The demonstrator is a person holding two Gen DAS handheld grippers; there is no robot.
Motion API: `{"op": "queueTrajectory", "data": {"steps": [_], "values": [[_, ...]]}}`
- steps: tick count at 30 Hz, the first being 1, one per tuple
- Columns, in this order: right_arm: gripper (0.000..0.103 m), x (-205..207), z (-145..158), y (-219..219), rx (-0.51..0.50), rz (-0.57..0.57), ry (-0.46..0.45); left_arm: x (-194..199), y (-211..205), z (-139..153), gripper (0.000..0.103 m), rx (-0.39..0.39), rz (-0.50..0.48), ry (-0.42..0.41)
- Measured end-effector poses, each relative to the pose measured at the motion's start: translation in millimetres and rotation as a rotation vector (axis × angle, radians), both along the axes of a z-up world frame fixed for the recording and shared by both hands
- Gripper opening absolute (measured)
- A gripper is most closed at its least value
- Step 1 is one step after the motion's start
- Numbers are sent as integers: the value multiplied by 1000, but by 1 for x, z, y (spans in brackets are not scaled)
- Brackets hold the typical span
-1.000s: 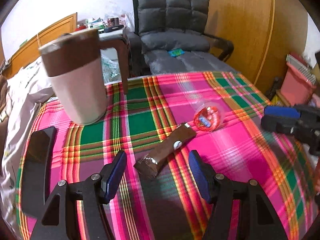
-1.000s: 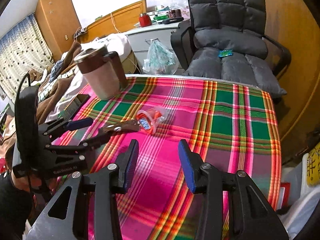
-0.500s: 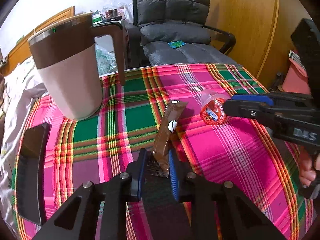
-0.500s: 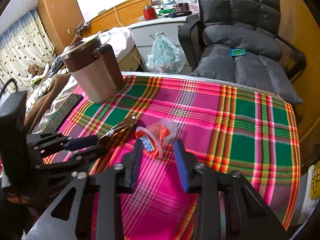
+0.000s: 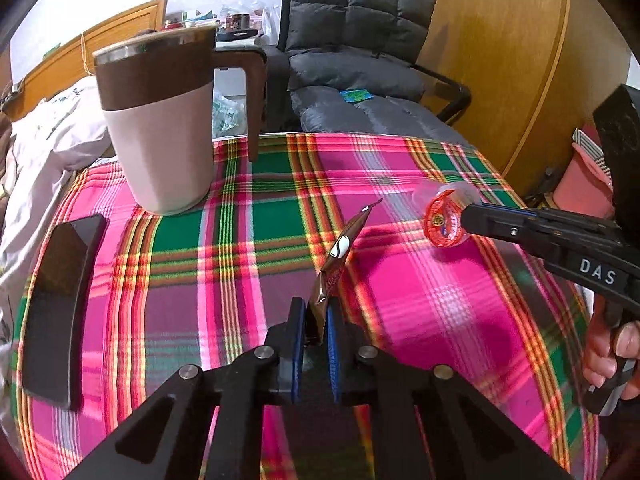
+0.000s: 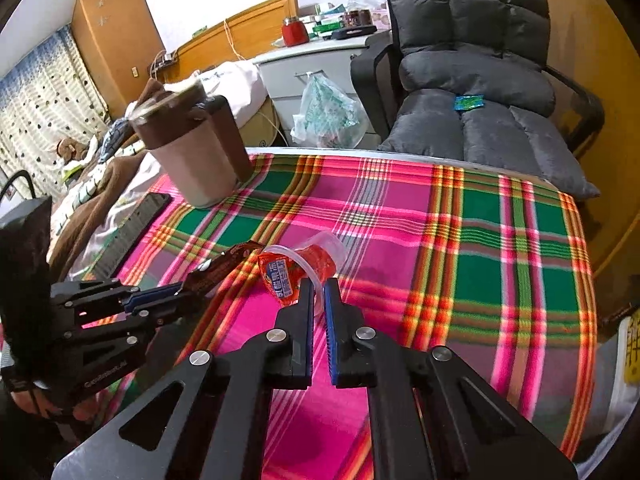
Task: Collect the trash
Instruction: 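Carry the wrapper strip and red-lidded cup over the white bin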
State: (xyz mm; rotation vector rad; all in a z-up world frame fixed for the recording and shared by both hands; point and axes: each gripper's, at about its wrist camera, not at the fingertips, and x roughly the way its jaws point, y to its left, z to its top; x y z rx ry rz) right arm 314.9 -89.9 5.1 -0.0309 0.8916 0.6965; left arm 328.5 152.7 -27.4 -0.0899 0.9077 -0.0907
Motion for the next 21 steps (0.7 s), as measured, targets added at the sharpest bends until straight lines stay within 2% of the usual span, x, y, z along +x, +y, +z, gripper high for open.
{"op": "queueTrajectory", "data": {"steps": [13,21], "values": [[8,-59,31,-56,56,-58,-50,-69,-56,35,10,-39,8,-58],[8,-93,38,-86,52,-100,-81,-113,-94,52,10,-79,-16,-91]]}}
